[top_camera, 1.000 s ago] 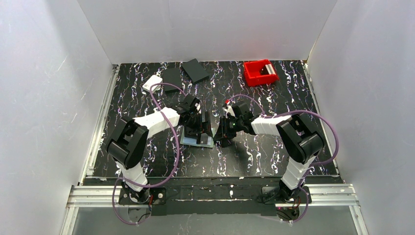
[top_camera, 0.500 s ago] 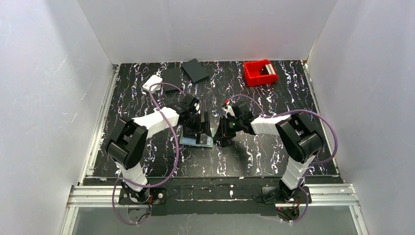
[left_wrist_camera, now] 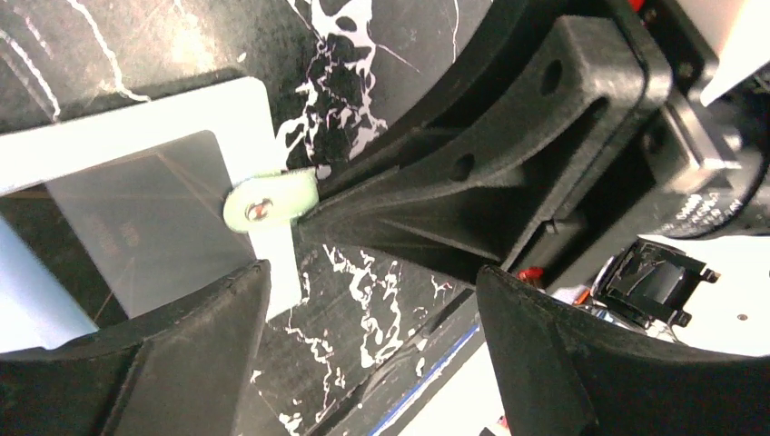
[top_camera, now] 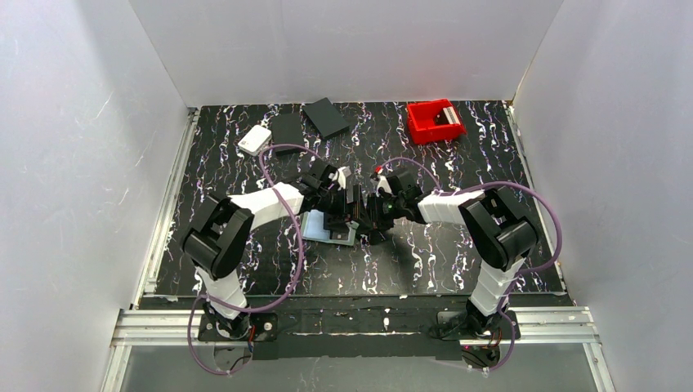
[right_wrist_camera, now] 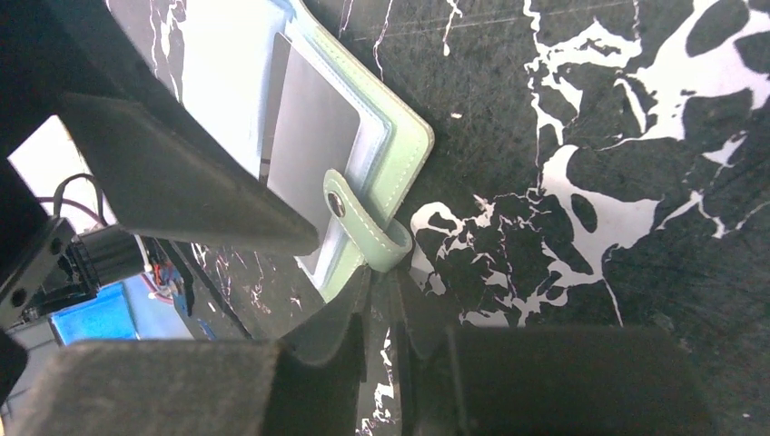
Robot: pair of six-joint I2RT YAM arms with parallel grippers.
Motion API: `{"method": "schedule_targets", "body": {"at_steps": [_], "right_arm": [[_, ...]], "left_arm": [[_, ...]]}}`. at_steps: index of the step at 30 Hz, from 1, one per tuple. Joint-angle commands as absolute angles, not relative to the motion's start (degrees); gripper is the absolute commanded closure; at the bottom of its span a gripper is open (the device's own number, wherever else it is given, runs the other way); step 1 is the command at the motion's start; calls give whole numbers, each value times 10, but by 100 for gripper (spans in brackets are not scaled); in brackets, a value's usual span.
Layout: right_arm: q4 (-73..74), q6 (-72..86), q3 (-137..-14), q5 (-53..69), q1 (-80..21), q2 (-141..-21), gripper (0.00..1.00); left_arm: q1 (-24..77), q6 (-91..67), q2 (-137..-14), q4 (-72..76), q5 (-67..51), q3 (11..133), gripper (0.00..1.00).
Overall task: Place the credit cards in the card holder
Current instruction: Insert the credit card into the card holder.
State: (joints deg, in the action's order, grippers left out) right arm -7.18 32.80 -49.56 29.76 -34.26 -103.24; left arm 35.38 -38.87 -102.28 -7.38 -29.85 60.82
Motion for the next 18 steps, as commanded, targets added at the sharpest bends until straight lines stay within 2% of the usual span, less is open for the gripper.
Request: {"method": "schedule_targets", "body": {"at_steps": [1, 5, 10, 15, 18], "right_arm": [[-27, 298, -524, 258, -340, -1016, 77], [47, 255, -556, 212, -325, -996, 68], [161, 194, -643, 169, -316, -961, 48], [212, 166, -739, 72, -298, -937, 28], [229, 140, -801, -13, -274, -966, 23]], "left_arm": [[329, -371, -934, -135, -285, 605, 16], [281, -337, -877, -223, -252, 607, 11], [245, -284, -830, -339, -216, 631, 9], [243, -277, -787, -362, -230, 631, 7], [244, -281, -783, -355, -256, 627, 7]]}}
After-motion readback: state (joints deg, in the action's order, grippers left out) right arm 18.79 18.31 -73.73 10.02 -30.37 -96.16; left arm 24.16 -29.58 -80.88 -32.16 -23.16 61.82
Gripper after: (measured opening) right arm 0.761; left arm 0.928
